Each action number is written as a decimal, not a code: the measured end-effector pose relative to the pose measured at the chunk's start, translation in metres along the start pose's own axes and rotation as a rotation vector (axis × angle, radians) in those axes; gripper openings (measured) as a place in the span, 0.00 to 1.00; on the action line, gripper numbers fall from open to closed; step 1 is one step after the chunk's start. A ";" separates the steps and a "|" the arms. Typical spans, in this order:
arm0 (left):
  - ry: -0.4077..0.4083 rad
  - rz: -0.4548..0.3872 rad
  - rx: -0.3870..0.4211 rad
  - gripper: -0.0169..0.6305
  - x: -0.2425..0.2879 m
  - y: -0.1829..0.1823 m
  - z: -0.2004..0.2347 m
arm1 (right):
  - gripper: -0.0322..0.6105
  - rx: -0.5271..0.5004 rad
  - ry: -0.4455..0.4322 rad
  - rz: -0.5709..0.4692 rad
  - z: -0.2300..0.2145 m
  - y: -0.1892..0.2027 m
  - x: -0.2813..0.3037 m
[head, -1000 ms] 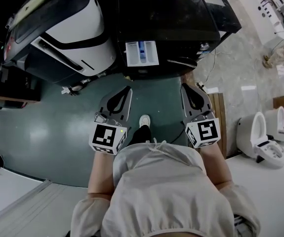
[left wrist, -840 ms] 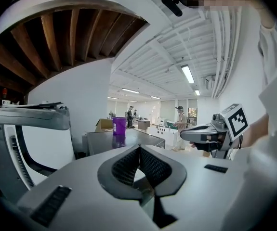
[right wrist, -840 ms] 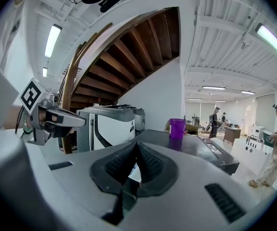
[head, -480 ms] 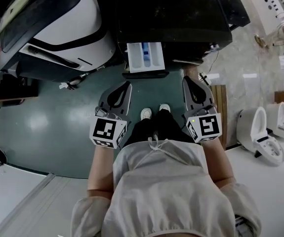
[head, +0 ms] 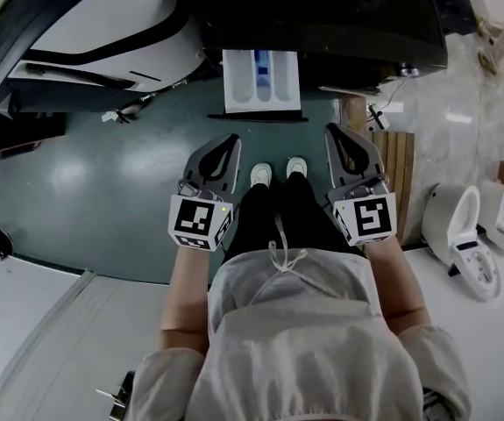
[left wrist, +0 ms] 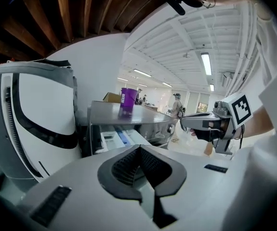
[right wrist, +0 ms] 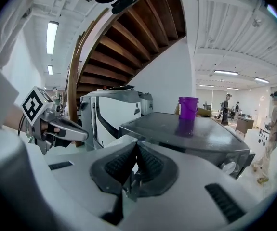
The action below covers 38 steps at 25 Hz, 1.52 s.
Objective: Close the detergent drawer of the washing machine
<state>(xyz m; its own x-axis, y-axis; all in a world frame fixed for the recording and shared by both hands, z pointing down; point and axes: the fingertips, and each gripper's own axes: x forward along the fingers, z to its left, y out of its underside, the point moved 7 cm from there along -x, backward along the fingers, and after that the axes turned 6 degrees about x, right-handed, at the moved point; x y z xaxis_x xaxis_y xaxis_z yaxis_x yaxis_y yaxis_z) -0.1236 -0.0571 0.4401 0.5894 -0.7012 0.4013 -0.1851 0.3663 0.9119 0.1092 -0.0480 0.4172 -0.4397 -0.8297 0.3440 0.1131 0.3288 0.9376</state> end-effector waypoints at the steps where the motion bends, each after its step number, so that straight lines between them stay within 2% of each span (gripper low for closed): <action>1: -0.009 0.003 -0.008 0.05 0.005 0.009 0.000 | 0.06 0.009 -0.007 0.012 -0.002 0.007 0.004; 8: -0.072 0.021 -0.023 0.05 0.034 0.056 -0.004 | 0.06 0.038 -0.034 0.089 -0.012 0.049 0.024; 16: -0.077 0.008 -0.065 0.05 0.054 0.068 0.006 | 0.06 0.068 -0.042 0.099 -0.023 0.070 0.043; 29: -0.100 -0.006 -0.137 0.05 0.067 0.060 0.019 | 0.06 0.065 -0.045 0.098 -0.030 0.057 0.062; 38: -0.091 0.004 -0.128 0.05 0.089 0.046 0.036 | 0.06 0.045 -0.042 0.086 -0.035 0.042 0.074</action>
<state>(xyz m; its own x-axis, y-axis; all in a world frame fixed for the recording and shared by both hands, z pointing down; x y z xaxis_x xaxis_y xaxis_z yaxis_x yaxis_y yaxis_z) -0.1079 -0.1243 0.5212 0.5140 -0.7500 0.4163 -0.0825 0.4398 0.8943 0.1124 -0.1108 0.4836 -0.4671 -0.7783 0.4195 0.1120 0.4186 0.9012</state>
